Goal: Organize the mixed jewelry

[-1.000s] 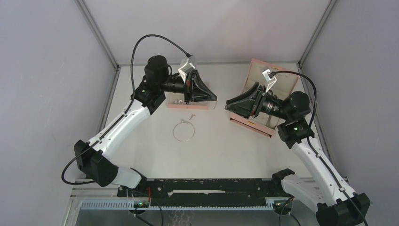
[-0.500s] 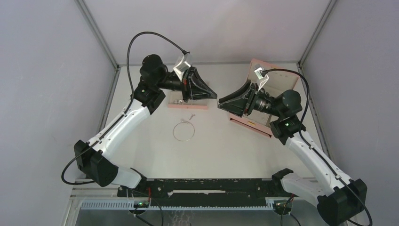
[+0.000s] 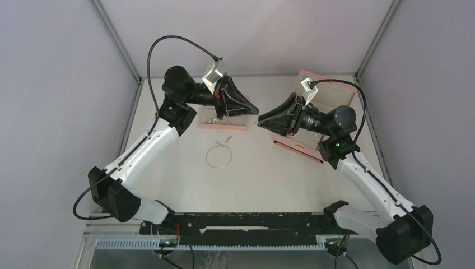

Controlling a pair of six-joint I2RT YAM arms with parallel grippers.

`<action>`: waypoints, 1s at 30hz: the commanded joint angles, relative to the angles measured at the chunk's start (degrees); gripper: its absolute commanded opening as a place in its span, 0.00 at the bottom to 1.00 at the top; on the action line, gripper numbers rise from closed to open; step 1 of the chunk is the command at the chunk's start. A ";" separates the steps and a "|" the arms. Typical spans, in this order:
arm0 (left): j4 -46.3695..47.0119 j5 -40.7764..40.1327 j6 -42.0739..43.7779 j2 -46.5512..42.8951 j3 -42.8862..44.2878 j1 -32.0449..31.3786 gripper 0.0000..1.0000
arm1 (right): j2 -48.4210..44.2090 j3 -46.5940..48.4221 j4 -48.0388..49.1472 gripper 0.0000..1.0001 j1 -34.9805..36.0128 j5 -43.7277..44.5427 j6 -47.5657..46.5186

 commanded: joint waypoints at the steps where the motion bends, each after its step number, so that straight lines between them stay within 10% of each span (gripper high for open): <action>1: 3.04 0.46 -1.46 -1.23 -0.32 0.30 0.00 | -0.27 3.81 4.52 0.49 0.40 -1.39 0.65; 17: 4.35 0.40 -2.33 -1.57 -1.69 0.30 0.00 | 1.41 5.78 6.55 0.46 0.57 -1.43 2.15; 30: 5.21 0.69 -2.78 -1.42 -2.05 0.34 0.00 | 1.91 6.21 6.54 0.23 0.63 -1.19 2.33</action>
